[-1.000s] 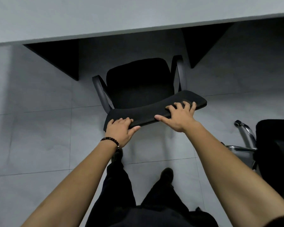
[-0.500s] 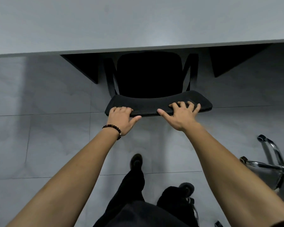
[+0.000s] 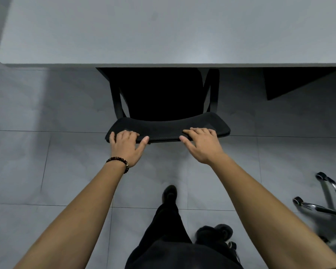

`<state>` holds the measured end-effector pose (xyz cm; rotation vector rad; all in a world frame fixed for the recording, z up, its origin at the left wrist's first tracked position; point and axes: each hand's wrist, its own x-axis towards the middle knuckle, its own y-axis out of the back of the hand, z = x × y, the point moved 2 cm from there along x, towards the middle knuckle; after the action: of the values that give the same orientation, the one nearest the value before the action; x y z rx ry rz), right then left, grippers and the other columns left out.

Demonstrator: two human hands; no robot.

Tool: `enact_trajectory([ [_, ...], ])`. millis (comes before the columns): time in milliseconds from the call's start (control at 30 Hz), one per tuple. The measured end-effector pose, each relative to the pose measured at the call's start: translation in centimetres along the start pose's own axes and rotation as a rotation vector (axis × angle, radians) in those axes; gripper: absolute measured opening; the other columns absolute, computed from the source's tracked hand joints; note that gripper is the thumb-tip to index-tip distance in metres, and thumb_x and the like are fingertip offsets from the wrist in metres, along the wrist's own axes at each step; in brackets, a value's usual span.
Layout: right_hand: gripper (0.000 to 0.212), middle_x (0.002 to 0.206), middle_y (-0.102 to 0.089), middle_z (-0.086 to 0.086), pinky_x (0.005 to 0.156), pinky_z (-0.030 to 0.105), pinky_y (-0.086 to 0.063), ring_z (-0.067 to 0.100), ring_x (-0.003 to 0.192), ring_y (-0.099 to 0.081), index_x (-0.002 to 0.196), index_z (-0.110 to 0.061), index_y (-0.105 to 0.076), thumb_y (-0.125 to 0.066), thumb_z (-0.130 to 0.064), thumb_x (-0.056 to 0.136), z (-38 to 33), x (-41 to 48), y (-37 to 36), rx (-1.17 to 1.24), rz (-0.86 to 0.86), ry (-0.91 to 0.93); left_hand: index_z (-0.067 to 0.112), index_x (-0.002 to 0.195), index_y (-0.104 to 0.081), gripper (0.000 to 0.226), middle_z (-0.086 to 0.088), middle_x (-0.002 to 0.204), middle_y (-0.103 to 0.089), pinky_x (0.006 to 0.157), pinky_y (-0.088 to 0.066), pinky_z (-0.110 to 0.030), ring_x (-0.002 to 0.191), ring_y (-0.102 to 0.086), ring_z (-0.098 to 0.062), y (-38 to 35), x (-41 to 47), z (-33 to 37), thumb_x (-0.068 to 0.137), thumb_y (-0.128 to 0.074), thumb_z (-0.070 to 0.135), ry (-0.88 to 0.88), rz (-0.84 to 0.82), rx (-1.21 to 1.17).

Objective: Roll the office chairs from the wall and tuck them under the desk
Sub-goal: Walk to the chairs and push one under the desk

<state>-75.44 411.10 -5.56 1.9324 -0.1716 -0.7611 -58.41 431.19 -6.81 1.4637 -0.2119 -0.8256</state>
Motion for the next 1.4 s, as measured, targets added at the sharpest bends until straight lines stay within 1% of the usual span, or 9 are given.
enact_trajectory([
  [100,0.070,0.149,-0.046,0.000,0.112,0.040,-0.020,0.022,0.137,-0.036,0.145,-0.030,-0.043,-0.019,-0.071,0.094,-0.6,0.9,1.0,-0.096,-0.021,0.021,0.025,0.110,-0.061,0.062,-0.003,0.124,-0.056,0.113,-0.002,-0.055,0.126,-0.038,-0.025,0.6,0.3,-1.8,0.089,-0.021,0.068,0.087,-0.002,-0.052],
  [200,0.088,0.148,-0.047,0.001,0.117,0.044,-0.014,0.024,0.139,-0.035,0.143,-0.031,-0.046,-0.014,-0.085,0.082,-0.8,0.8,1.3,-0.138,-0.055,-0.046,0.028,0.112,-0.061,0.063,0.000,0.127,-0.055,0.113,0.001,-0.057,0.128,-0.036,-0.024,0.4,-0.4,-3.5,0.088,-0.019,0.069,0.097,-0.002,-0.050],
  [400,0.091,0.153,-0.041,0.003,0.118,0.044,-0.009,0.024,0.143,-0.030,0.146,-0.031,-0.043,-0.013,-0.086,0.081,-2.7,-0.6,-0.2,-0.104,-0.076,-0.082,0.029,0.115,-0.061,0.070,-0.003,0.127,-0.055,0.113,0.002,-0.057,0.129,-0.036,-0.025,0.0,-2.1,-4.9,0.085,-0.013,0.070,0.095,0.002,-0.022],
  [533,0.084,0.155,-0.038,0.004,0.118,0.043,-0.009,0.025,0.144,-0.027,0.148,-0.030,-0.039,-0.015,-0.081,0.086,-3.9,-1.4,-0.9,-0.082,-0.092,-0.085,0.025,0.104,-0.062,0.045,-0.001,0.125,-0.057,0.110,0.001,-0.061,0.129,-0.035,-0.023,0.3,-2.9,-4.9,0.093,-0.025,0.048,0.176,0.007,-0.036],
  [600,0.081,0.156,-0.036,0.005,0.118,0.043,-0.007,0.026,0.145,-0.024,0.149,-0.030,-0.037,-0.015,-0.079,0.088,-4.8,-1.9,-1.6,-0.066,-0.094,-0.079,0.021,0.103,-0.062,0.043,-0.002,0.127,-0.057,0.110,0.001,-0.063,0.131,-0.034,-0.024,0.3,-3.2,-4.9,0.093,-0.025,0.040,0.199,0.016,-0.013],
  [667,0.078,0.157,-0.033,0.006,0.119,0.044,-0.006,0.027,0.146,-0.022,0.150,-0.031,-0.034,-0.015,-0.077,0.090,-5.5,-2.4,-2.3,-0.049,-0.111,-0.067,0.019,0.105,-0.062,0.047,-0.005,0.130,-0.056,0.110,0.001,-0.064,0.134,-0.032,-0.027,0.0,-3.7,-5.6,0.095,-0.023,0.045,0.213,0.010,0.003],
  [800,0.073,0.158,-0.031,0.006,0.118,0.045,-0.004,0.027,0.146,-0.019,0.150,-0.033,-0.033,-0.017,-0.074,0.092,-7.1,-3.0,-3.2,-0.027,-0.132,-0.061,0.019,0.112,-0.060,0.077,-0.012,0.133,-0.051,0.108,0.005,-0.065,0.136,-0.028,-0.033,0.0,-4.2,-7.7,0.085,-0.012,0.073,0.214,-0.002,0.045],
  [900,0.073,0.156,-0.034,0.006,0.117,0.045,-0.006,0.028,0.145,-0.021,0.148,-0.033,-0.036,-0.016,-0.074,0.091,-8.4,-3.1,-3.8,-0.038,-0.115,-0.069,0.020,0.114,-0.059,0.084,-0.013,0.135,-0.049,0.109,0.007,-0.064,0.136,-0.026,-0.033,0.3,-4.3,-8.8,0.080,-0.009,0.078,0.215,-0.002,0.030],
  [1400,0.072,0.150,-0.042,0.004,0.114,0.045,-0.013,0.027,0.139,-0.030,0.144,-0.033,-0.042,-0.017,-0.075,0.091,-9.2,-3.7,-5.0,-0.047,-0.015,-0.093,0.021,0.118,-0.059,0.074,-0.014,0.134,-0.049,0.108,0.010,-0.064,0.135,-0.026,-0.035,0.0,-4.3,-10.0,0.086,-0.017,0.072,0.156,0.010,0.008],
])
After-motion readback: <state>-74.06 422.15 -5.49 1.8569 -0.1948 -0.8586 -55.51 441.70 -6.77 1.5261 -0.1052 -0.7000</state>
